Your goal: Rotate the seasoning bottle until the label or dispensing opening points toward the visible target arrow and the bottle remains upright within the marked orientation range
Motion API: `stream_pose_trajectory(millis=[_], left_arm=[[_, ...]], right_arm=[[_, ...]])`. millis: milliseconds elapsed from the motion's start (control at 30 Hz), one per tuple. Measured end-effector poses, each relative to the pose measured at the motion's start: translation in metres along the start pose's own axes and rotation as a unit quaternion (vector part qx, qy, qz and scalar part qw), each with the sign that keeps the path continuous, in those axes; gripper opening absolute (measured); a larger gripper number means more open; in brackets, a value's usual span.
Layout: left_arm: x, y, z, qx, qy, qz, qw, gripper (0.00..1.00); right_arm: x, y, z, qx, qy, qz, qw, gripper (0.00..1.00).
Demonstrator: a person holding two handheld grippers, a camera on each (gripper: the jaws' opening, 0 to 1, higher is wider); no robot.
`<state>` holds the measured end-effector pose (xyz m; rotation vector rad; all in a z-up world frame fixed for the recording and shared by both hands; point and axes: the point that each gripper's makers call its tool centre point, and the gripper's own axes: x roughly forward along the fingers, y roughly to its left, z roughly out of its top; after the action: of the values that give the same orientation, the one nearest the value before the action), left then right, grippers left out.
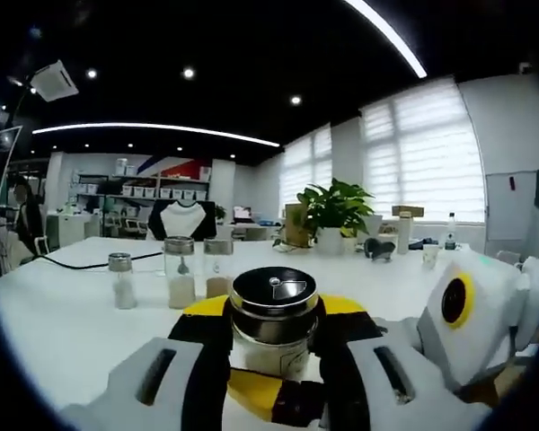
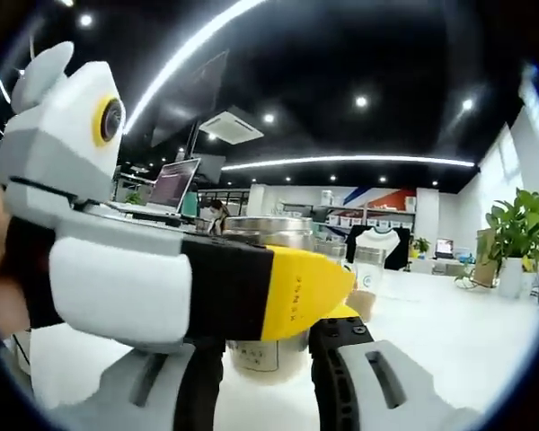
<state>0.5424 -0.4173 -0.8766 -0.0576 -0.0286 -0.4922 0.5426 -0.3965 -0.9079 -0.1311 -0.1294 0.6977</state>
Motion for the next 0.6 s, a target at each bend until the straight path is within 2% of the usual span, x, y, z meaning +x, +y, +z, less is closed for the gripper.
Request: stream_pose_trajectory(millis=[200, 267, 300, 367, 400, 533, 600], left_arm=[[0.005, -0.008, 0.002, 0.007, 0.009, -0.07, 0.9975, 0.38], [0.005, -0.012, -0.001, 0.019, 0.026, -0.099, 0.9945, 0.38], [0.006, -0.009, 0.0, 0.016, 0.026, -0.093, 0.9952, 0.38], [0.005, -0.013, -0.004, 0.04, 0.048, -0.113, 0.9916, 0.38], [0.005, -0.012, -0.003, 0.039, 0.047, -0.112, 0.9917, 0.38], [0.003, -0.018, 0.0, 0.024, 0.051, -0.157, 0.986, 0.38], [0.002, -0.019, 0.002, 0.013, 0.05, -0.169, 0.9842, 0.38]], right_arm=[[-0.002, -0.001, 0.002, 0.01, 0.002, 0.03, 0.9995, 0.34], [-0.003, 0.0, 0.002, 0.011, 0.006, 0.038, 0.9992, 0.34], [-0.004, 0.001, 0.001, 0.014, 0.008, 0.044, 0.9989, 0.34], [-0.005, 0.003, 0.001, 0.014, 0.012, 0.051, 0.9985, 0.34], [-0.006, 0.006, 0.002, 0.011, 0.009, 0.057, 0.9982, 0.34], [-0.01, 0.006, 0.008, 0.018, -0.001, 0.069, 0.9975, 0.34], [-0.01, 0.005, 0.008, 0.023, -0.001, 0.073, 0.9971, 0.35]])
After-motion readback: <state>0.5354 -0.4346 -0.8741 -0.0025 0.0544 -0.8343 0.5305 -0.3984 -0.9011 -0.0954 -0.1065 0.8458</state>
